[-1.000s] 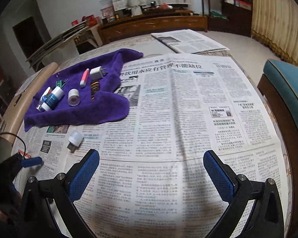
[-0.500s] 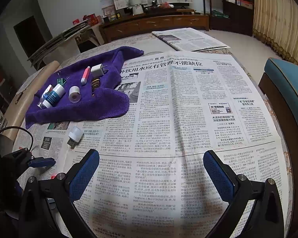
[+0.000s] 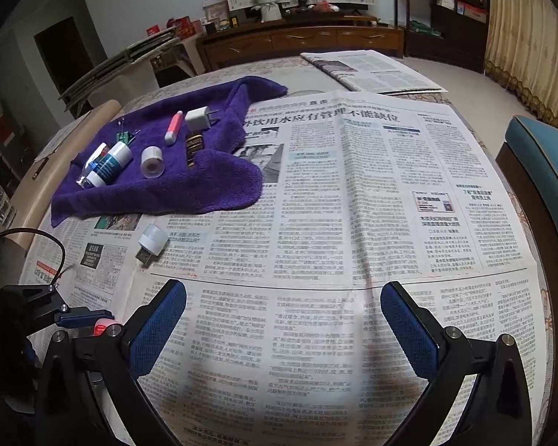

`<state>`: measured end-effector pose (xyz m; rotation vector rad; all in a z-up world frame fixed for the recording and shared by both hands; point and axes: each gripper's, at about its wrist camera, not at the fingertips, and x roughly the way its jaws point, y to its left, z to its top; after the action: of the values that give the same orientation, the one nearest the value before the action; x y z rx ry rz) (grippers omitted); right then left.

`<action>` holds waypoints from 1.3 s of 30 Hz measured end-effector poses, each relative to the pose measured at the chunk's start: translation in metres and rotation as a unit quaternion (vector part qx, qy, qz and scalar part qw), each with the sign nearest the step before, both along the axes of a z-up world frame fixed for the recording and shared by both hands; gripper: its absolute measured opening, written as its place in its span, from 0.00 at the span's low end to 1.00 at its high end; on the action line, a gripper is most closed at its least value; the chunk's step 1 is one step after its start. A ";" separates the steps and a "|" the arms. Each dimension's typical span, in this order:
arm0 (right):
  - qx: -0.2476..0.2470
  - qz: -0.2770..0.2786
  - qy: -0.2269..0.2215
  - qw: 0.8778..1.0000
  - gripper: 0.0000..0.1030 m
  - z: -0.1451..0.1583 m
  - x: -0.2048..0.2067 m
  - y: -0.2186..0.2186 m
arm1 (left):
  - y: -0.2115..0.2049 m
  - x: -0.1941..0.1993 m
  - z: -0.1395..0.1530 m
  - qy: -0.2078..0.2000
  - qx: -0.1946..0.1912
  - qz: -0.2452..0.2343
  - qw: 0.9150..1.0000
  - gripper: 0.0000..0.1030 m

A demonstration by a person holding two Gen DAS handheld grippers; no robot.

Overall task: Organize rigid objects
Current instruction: 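Grasp the red Vaseline lip tin with the left tool while the right tool grasps the white USB light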

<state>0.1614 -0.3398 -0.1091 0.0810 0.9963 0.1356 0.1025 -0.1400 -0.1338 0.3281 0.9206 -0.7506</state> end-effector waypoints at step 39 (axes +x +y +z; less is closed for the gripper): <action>-0.076 -0.005 -0.020 0.997 0.54 -0.029 0.028 0.132 | 0.133 0.003 0.011 0.019 -0.095 0.144 0.985 0.38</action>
<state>0.1895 -0.2074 -0.1381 -0.0554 0.9629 0.0518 0.1052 -0.0067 -0.1231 0.0111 0.9019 -0.5720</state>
